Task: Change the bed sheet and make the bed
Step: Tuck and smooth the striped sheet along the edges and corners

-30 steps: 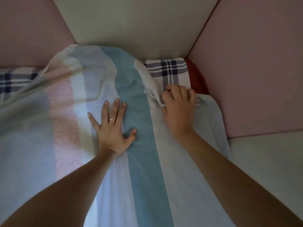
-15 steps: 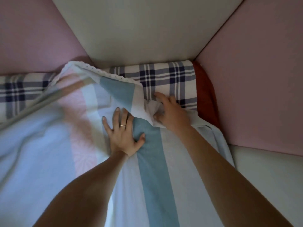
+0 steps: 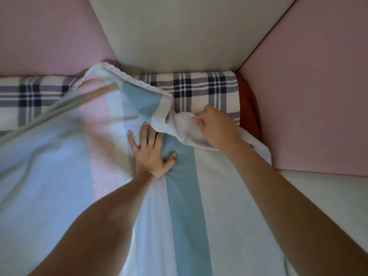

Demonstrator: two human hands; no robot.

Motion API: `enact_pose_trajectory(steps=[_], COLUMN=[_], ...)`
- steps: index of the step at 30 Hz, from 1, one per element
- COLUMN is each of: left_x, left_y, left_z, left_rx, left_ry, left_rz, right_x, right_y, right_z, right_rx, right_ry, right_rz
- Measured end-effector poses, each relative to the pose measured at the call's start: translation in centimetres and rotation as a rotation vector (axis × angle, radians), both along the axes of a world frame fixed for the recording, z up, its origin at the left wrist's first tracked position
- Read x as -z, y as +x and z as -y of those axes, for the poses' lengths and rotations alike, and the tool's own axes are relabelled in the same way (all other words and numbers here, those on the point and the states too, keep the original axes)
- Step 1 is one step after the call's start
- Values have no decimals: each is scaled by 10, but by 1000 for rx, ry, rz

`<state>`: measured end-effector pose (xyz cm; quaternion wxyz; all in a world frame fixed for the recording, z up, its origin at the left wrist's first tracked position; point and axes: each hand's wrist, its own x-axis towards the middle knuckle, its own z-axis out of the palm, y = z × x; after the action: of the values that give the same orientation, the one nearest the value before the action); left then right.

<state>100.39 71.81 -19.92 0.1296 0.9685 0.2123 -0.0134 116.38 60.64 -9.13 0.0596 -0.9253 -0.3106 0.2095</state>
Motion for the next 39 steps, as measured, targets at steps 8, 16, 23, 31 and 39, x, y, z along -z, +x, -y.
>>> enact_pose_trajectory(steps=[8,16,23,31,39], left_x=[-12,-42,-57,-80,-100], left_y=[-4,9,21,1,-74], left_z=[-6,-23,-28,2,72], left_rx=[46,125,104,62,481], left_ry=[-56,-174,-274,-310,-357], left_rz=[-128,-388,-488,-458,-381], right_x=[-34,-60,-24,3,-2], right_y=[27,95,64,-178,-264], right_z=[18,16,32,90,235], right_rx=[439,840,483,-223,595], right_ry=[125,198,198,163,-3], right_rz=[1,-29,-4,268,153])
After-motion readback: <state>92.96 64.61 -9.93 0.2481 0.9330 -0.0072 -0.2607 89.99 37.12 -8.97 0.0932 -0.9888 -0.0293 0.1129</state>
